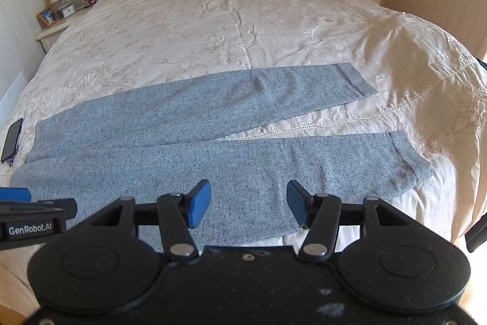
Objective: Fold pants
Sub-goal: 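Move the right gripper to the sweatpants leg cuff and close it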
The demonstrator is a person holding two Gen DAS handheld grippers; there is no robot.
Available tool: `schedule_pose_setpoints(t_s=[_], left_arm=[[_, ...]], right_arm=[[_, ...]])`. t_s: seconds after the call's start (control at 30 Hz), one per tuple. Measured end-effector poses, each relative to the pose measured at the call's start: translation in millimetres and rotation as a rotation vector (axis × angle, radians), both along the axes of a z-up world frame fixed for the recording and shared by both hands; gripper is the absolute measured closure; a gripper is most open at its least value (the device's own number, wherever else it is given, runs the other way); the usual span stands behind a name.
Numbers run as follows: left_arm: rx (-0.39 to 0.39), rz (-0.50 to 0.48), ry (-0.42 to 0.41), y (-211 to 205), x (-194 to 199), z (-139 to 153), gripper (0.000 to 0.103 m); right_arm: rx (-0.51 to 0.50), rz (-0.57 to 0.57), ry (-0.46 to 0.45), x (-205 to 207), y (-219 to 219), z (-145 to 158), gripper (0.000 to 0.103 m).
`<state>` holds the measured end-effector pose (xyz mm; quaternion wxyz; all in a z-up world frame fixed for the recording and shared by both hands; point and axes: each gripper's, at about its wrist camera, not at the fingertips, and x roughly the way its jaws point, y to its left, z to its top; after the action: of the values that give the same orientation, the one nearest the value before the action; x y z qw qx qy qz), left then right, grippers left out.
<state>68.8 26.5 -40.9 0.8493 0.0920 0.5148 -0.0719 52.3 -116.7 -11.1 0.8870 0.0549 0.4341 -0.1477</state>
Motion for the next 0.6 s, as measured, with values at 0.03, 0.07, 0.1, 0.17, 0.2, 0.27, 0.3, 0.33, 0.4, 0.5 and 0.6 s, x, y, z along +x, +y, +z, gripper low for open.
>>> schedule_pose_setpoints(t_s=[0.03, 0.07, 0.1, 0.17, 0.2, 0.27, 0.3, 0.33, 0.4, 0.5, 0.6], left_arm=[[0.0, -0.019, 0.001, -3, 1, -3, 0.036], [0.001, -0.034, 0.003, -6, 1, -7, 0.036], [0.001, -0.046, 0.01, -10, 1, -11, 0.036], [0.002, -0.066, 0.023, -17, 2, -18, 0.036], [0.005, -0.074, 0.031, -21, 1, -22, 0.036], [0.004, -0.085, 0.046, -29, 1, -28, 0.036], [0.001, -0.086, 0.048, -33, 1, -31, 0.036], [0.0, -0.081, 0.052, -36, 2, -33, 0.036], [0.001, -0.066, 0.061, -45, 3, -38, 0.036], [0.007, -0.046, 0.07, -61, 6, -42, 0.036], [0.012, -0.01, 0.069, -79, 6, -45, 0.036]], right_arm=[[0.005, -0.02, 0.003, -1, -6, -5, 0.045], [0.006, -0.04, 0.005, -3, -12, -10, 0.045], [0.006, -0.058, 0.006, -4, -19, -15, 0.045], [0.011, -0.098, 0.034, -8, -37, -27, 0.045], [0.025, -0.121, 0.056, -9, -48, -34, 0.045], [0.058, -0.186, 0.082, -13, -76, -46, 0.045], [0.065, -0.217, 0.099, -14, -91, -51, 0.045], [0.066, -0.243, 0.115, -15, -106, -55, 0.045], [0.058, -0.273, 0.127, -15, -138, -64, 0.045], [0.072, -0.32, 0.121, -13, -191, -76, 0.047], [0.086, -0.398, 0.112, -7, -242, -89, 0.046]])
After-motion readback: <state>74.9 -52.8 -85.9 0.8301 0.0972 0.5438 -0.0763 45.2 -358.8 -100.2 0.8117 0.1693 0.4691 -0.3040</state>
